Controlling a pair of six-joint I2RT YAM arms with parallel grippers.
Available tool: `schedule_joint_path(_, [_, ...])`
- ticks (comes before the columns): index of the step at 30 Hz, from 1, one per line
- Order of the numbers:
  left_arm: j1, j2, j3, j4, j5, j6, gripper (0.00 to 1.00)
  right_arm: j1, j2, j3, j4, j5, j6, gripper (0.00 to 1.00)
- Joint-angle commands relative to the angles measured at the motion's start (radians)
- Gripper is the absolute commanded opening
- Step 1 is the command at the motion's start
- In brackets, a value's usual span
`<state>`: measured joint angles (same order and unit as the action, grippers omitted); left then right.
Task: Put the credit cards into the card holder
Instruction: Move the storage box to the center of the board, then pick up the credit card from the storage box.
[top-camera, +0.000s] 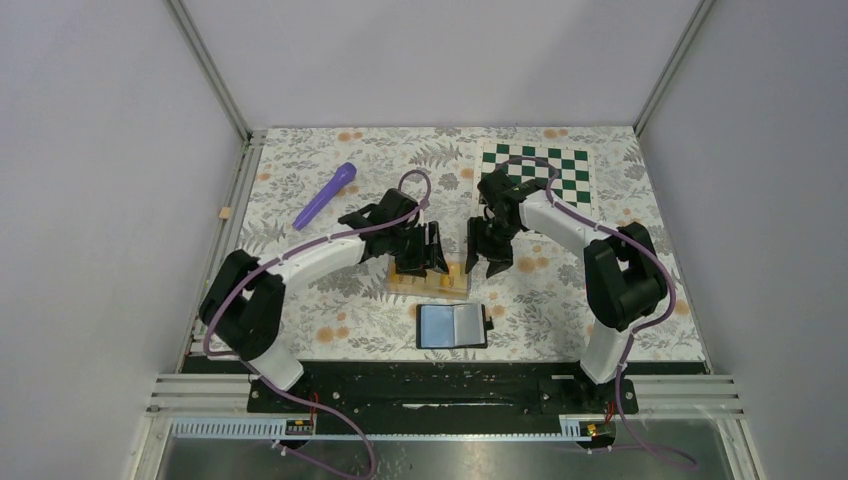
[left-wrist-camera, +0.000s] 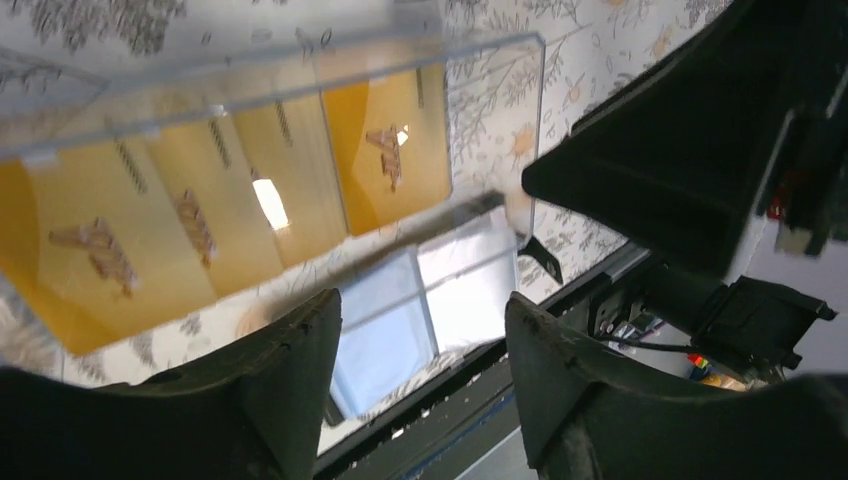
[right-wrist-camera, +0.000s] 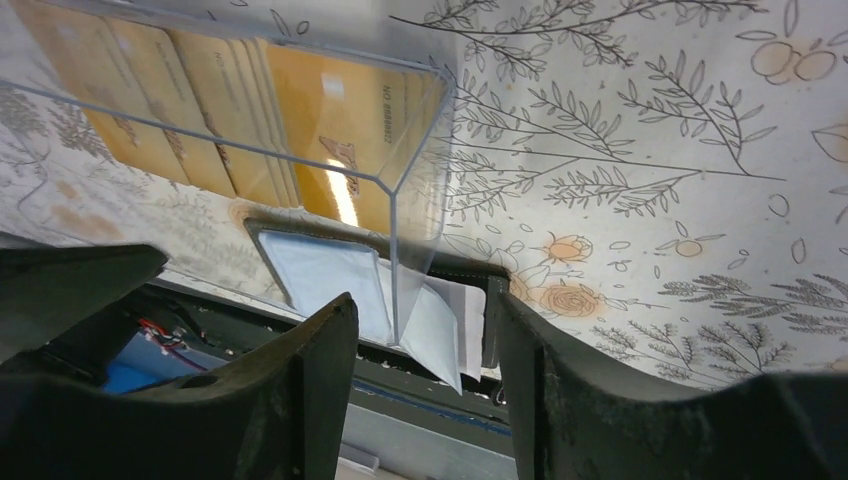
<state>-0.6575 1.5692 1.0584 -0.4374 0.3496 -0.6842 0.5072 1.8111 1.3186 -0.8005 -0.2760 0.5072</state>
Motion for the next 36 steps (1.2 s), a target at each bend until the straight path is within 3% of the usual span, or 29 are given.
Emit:
schedule_joint_path(1, [0.004,0.102,0.103,0.076,0.03,-0.009,0.58,0.0,-0.042,-0.01,0.058,-0.089,-0.007,0.59])
schedule_joint_path(10, [0.004,0.267,0.176,0.086,-0.004,-0.01,0.46,0.001,0.006,-0.013,0.084,-0.108,0.022,0.54])
schedule_joint_path(25, [-0.016,0.336,0.131,0.095,-0.033,-0.024,0.43,0.001,0.034,-0.015,0.066,-0.097,0.014,0.39])
schedule_joint_path(36, [-0.078,0.357,0.162,0.071,-0.052,-0.058,0.43,0.001,0.03,-0.015,0.068,-0.112,0.016,0.35])
